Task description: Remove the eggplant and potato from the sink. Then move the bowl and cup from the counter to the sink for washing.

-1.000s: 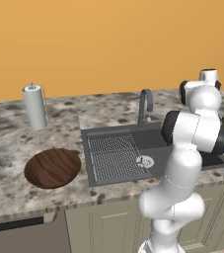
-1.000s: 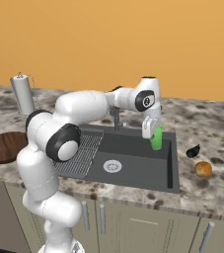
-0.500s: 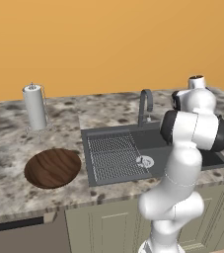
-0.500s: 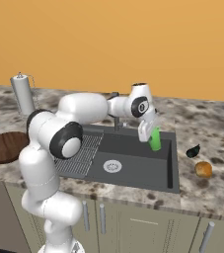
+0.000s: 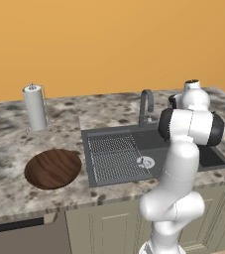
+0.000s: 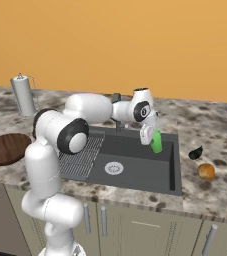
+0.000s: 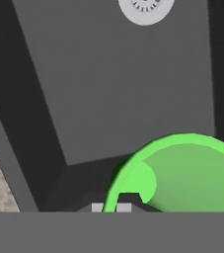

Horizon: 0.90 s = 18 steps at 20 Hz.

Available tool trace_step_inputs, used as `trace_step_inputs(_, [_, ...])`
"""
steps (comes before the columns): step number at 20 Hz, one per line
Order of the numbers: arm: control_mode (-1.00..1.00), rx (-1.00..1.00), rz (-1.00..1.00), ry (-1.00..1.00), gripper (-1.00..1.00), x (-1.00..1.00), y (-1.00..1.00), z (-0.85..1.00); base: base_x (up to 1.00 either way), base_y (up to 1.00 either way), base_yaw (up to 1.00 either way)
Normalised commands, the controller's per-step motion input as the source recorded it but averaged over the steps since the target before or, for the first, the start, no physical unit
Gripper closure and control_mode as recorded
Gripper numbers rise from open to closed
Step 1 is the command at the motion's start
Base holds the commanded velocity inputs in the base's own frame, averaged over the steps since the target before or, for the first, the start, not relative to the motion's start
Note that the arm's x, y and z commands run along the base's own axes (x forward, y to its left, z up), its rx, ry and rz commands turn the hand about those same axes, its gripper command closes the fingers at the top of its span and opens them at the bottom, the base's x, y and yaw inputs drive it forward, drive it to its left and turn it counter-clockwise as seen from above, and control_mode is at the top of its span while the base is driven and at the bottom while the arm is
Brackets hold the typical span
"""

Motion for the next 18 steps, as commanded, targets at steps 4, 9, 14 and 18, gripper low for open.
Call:
trace_step_inputs(4, [-1.0, 0.06, 0.0, 0.0, 1.0, 0.28, -0.06, -0.18, 0.0, 0.0, 0.0])
trace_step_inputs(9, [-1.0, 0.13, 0.0, 0.0, 1.0, 0.24, -0.07, -0.19, 0.0, 0.0, 0.0])
trace_step_inputs(14, [-1.0, 0.11, 0.0, -0.02, 1.0, 0.24, -0.06, -0.19, 0.0, 0.0, 0.0])
trace_step_inputs(18, [-1.0, 0.07, 0.0, -0.02, 1.0, 0.28, -0.05, -0.22, 0.0, 0.0, 0.0])
